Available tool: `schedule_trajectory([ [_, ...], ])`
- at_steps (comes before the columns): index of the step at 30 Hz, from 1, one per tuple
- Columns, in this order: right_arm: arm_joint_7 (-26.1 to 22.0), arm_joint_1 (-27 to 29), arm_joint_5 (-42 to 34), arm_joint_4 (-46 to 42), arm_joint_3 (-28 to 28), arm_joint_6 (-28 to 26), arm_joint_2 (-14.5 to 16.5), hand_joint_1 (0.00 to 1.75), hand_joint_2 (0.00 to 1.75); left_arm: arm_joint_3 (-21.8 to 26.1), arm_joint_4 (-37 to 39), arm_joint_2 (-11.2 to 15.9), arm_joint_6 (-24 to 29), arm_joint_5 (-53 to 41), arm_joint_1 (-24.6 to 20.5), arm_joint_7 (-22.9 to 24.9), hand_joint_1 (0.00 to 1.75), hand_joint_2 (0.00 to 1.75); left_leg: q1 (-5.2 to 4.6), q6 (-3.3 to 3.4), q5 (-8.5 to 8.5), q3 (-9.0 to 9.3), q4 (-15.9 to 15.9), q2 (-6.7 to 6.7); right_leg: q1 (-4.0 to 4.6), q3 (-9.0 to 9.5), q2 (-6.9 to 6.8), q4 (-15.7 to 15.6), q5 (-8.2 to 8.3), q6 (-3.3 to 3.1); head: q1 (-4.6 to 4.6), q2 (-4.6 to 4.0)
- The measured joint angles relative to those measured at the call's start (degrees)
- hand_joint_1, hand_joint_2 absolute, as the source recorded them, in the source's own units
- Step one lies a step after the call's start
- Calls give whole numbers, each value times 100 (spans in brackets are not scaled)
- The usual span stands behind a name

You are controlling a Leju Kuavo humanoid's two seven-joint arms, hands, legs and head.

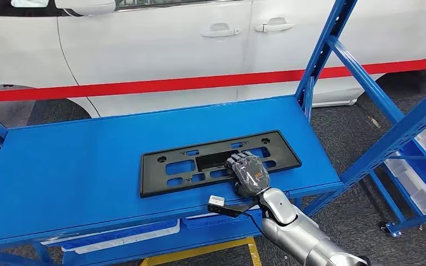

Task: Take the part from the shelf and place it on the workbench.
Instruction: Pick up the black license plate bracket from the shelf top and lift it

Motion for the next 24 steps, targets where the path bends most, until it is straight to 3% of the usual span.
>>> schedule_trajectory([
  [7,-290,290,-230,-1158,-77,-149,-248,175,175,27,0,2,156,44,8,87,0,175,-4,-1,-1,-11,3,-1,-7,-11,-2,-1,0,1,0,1],
  [12,-400,697,365,-3105,-314,-744,-532,175,175,35,0,13,278,38,26,105,0,175,-13,1,-3,-18,4,-10,-16,-17,-8,-3,-3,6,-1,1],
  [17,-521,895,448,-3786,-353,-843,-643,175,175,37,0,18,297,29,9,106,0,175,-36,22,-9,-15,12,-4,-40,-10,-6,-6,5,23,-1,-1],
  [22,-533,963,458,-3998,-356,-857,-712,175,175,37,0,21,299,19,7,106,0,175,-51,102,60,-10,-23,13,-71,-13,2,-23,36,102,-2,0],
  [24,-554,971,453,-4062,-358,-867,-746,175,175,37,0,19,298,3,4,106,0,175,-20,161,146,4,-81,36,-70,-100,-15,177,-142,143,1,-1],
])
